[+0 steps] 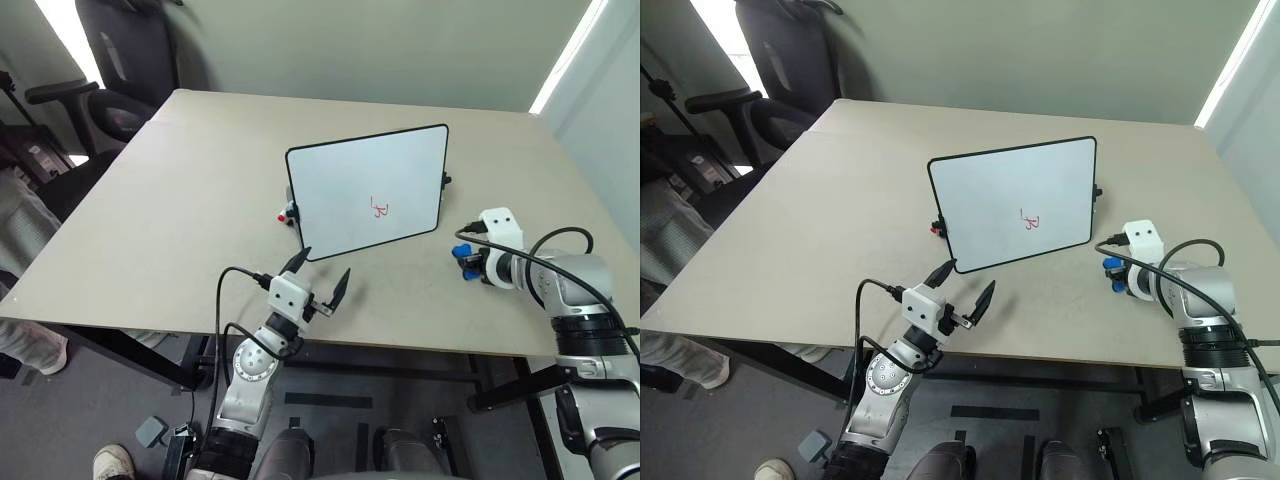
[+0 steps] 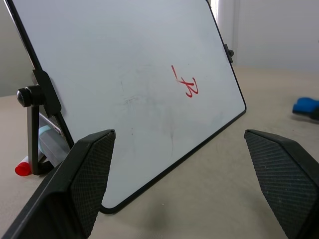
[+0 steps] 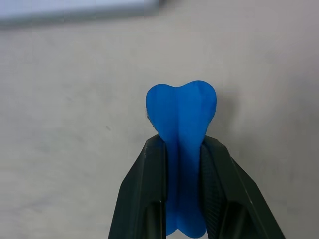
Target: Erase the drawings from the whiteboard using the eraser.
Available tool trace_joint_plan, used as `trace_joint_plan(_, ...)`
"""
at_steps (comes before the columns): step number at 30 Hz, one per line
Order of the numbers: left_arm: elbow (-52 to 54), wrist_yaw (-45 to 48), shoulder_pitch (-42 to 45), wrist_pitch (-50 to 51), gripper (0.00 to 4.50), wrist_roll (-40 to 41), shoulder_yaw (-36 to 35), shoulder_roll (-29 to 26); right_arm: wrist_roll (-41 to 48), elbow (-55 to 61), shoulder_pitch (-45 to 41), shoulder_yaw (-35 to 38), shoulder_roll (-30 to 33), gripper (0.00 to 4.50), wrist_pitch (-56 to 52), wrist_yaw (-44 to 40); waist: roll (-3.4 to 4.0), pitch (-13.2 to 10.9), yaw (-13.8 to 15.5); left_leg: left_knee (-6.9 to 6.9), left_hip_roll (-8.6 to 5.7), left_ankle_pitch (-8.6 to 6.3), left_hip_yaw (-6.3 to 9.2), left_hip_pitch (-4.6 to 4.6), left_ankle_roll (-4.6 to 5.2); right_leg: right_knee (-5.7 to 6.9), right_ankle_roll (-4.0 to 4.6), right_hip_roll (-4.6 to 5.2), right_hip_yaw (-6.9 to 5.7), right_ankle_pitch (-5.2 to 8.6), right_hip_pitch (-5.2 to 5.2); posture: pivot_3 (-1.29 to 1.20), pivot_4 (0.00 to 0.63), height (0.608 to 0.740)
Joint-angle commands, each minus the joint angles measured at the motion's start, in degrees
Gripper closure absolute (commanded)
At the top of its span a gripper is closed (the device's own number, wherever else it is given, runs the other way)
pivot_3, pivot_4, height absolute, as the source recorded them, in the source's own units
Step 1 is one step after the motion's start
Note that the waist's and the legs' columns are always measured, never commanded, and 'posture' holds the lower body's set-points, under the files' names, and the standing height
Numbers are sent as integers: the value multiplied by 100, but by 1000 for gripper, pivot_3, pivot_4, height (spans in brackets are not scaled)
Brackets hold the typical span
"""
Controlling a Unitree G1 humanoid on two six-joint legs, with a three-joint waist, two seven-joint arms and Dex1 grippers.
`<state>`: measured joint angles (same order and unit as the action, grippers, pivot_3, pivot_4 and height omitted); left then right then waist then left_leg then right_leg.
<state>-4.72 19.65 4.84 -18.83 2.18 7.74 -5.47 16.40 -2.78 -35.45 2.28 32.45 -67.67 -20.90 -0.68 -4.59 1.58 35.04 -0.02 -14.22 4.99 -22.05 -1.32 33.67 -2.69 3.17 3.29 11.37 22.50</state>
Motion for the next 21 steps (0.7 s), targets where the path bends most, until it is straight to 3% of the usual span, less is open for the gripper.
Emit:
trace_joint_plan(1, 97, -5, 27, -109, 0, 9, 20, 8, 212, 735, -263, 189, -302, 3679, -152, 77, 0, 0, -4, -1, 0, 1, 0, 0, 1, 0, 1, 0, 0, 0, 1, 0, 150, 740)
trace_joint_plan(4, 111, 2, 34, -97, 0, 23, 5, -11, 222, 993, -553, 39, -728, 4035, -278, 188, 0, 0, -23, -1, 0, 9, -2, -1, 16, 1, 4, -1, 1, 3, 6, 0, 150, 740)
trace_joint_plan(11, 158, 76, 13, -38, 0, 68, 21, -55, -63, 144, -1399, -453, -1563, 4035, 359, 278, 0, 0, -29, -2, 2, 7, 3, 0, 23, 15, 44, -1, 2, 22, 40, 0, 150, 740)
trace_joint_plan(14, 215, 73, -41, -33, 0, 61, 31, -60, -167, -322, -1648, -489, -1742, 4035, 635, 313, 0, 0, 0, -2, -2, 0, 13, -3, 25, 29, 105, 1, -2, 38, 54, 0, 150, 740)
trace_joint_plan(21, 396, -25, -183, -52, 0, 10, -6, -104, -430, -1127, -2021, -656, -1931, 4035, 1263, 270, -1, 1, -15, -1, -5, -1, 10, -21, -16, 28, 154, 0, -5, 18, 45, 0, 150, 740)
